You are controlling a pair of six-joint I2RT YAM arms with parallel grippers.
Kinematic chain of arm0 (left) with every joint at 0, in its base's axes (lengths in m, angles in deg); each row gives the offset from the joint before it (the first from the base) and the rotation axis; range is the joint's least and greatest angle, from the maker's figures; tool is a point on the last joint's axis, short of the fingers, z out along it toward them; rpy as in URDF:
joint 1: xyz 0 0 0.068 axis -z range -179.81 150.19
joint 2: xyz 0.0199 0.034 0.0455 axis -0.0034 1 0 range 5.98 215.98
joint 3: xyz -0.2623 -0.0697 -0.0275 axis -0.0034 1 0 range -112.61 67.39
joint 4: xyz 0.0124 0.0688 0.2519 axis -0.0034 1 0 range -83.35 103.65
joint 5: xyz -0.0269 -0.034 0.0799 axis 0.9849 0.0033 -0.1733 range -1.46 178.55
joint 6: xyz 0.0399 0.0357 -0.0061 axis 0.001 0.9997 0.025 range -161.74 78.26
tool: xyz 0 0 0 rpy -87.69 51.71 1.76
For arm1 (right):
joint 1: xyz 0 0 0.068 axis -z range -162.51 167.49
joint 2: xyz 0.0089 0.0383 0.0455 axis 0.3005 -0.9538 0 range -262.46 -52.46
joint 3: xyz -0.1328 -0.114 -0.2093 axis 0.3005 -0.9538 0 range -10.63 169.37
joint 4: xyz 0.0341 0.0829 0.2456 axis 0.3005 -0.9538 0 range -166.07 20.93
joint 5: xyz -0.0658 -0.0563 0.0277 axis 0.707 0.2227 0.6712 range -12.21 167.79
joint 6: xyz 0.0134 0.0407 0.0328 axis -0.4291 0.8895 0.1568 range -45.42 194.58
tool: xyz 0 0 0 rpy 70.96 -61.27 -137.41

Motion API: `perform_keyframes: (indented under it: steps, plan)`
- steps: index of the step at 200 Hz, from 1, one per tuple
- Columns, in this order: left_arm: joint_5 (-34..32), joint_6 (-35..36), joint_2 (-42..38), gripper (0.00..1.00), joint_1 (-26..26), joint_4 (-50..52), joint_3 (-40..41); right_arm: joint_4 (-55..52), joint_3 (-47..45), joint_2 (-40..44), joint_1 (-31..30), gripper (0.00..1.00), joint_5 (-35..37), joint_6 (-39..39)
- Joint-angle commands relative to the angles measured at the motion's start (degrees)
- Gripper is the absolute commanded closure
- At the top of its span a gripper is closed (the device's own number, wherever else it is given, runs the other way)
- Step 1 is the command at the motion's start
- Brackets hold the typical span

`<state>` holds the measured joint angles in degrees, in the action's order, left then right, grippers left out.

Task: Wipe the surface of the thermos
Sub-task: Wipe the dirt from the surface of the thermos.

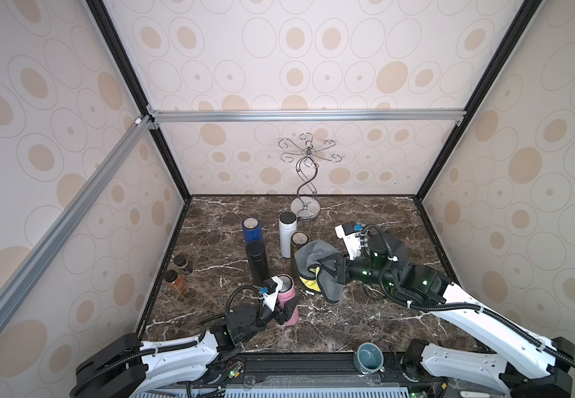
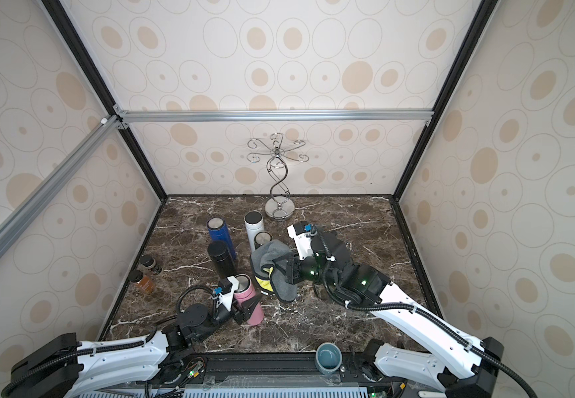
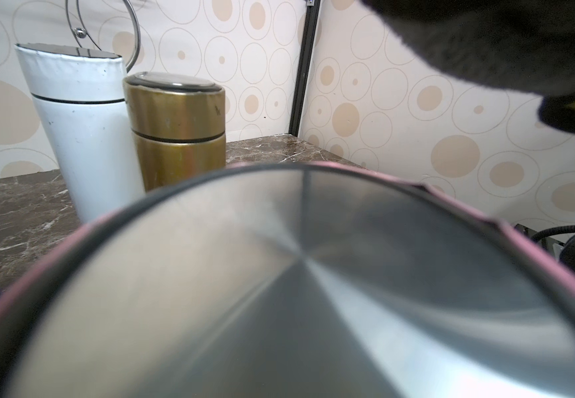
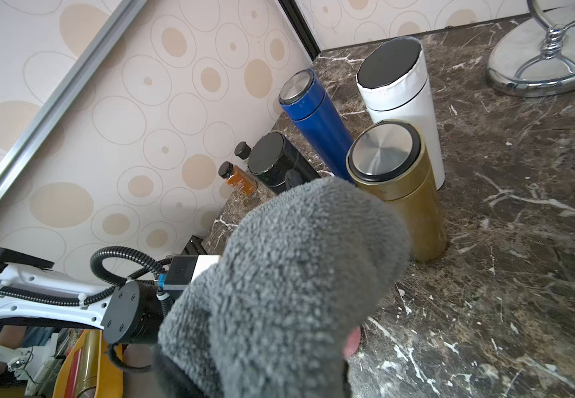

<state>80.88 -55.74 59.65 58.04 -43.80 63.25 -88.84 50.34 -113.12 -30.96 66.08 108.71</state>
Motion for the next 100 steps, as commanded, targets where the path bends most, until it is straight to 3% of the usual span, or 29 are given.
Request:
perform_keyframes:
  steps: [1, 24, 70, 100]
  plan:
    - [2.54, 1.34, -1.70, 1.00, -0.42, -2.40, -2.50, -0.89, 4.11, -1.88, 0.31, 1.00, -0.41, -2.24]
    - [3.48, 0.84, -4.06, 1.00, -0.48, 0.76, -3.97, 0.01, 2.43, -0.64, 1.99, 1.00, -0.72, -2.29]
    - [-11.22, -3.56, -3.99, 1.00, -0.53, 11.94, -12.27, -2.33, -6.60, 7.48, 0.38, 1.00, 9.28, -4.64]
    - [-15.24, -7.47, -1.04, 1.00, -0.45, 18.99, -18.79, 1.73, -14.98, 13.25, -1.16, 1.00, 9.00, -2.82]
